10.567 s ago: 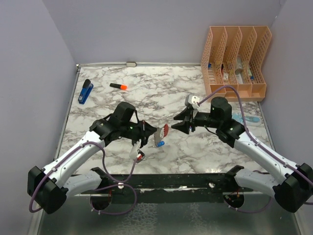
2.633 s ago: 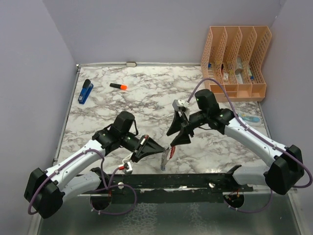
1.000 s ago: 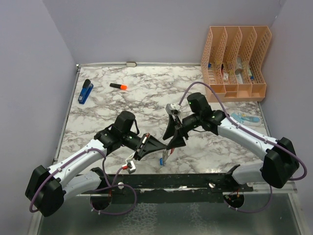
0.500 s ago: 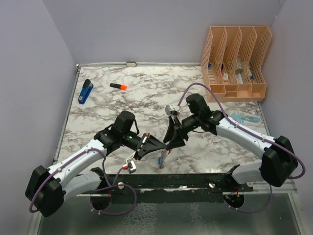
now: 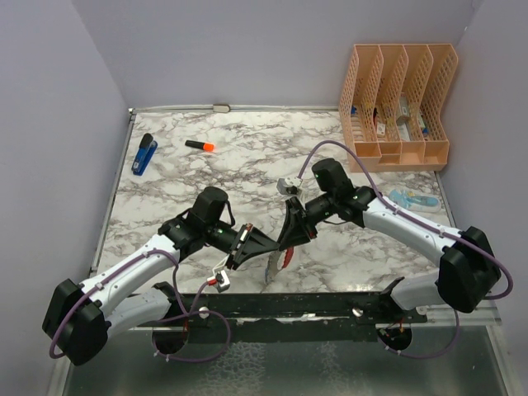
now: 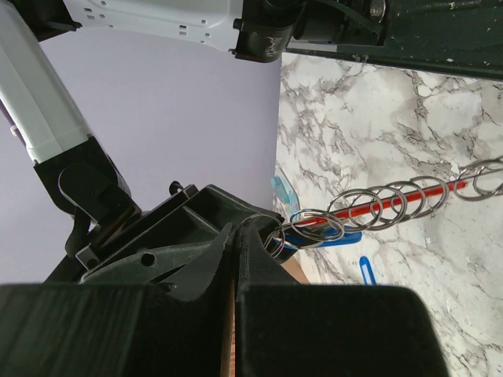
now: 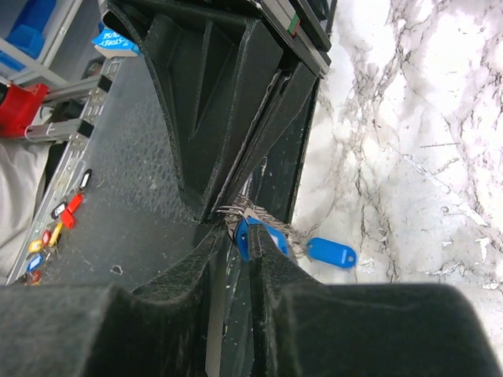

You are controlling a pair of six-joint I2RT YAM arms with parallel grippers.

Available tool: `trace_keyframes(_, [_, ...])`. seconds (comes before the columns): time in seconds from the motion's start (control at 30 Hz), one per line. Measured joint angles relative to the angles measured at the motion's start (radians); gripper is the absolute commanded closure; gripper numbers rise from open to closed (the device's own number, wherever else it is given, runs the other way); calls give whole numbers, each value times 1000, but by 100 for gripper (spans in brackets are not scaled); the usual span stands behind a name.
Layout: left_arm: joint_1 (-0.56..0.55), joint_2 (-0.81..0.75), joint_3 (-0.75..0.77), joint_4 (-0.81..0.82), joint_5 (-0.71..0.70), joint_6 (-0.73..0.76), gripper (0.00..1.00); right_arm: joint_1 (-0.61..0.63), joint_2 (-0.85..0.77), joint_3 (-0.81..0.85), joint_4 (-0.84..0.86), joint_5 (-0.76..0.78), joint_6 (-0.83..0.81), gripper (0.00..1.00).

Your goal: Put the keys on the keyring

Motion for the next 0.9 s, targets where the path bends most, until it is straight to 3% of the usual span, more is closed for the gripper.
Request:
trace_keyframes(0.03, [0,0,2,-3,0,0,100,0,0,0,2,0,2,83])
trace_keyframes(0.17, [0,0,15,-23,-3,0,100,0,0,0,7,2,7,55])
trace_keyframes(0.27, [0,0,29,-32,-2,0,100,0,-3,-5,11,14,4,47])
trace_keyframes(0.5, [0,-6,40,-48,14,0,100,0,-104,-50,20,21,-23,35])
trace_keyframes(0.9, [0,1,39,1,125,0,100,0,-104,-81,95,0,-33,31])
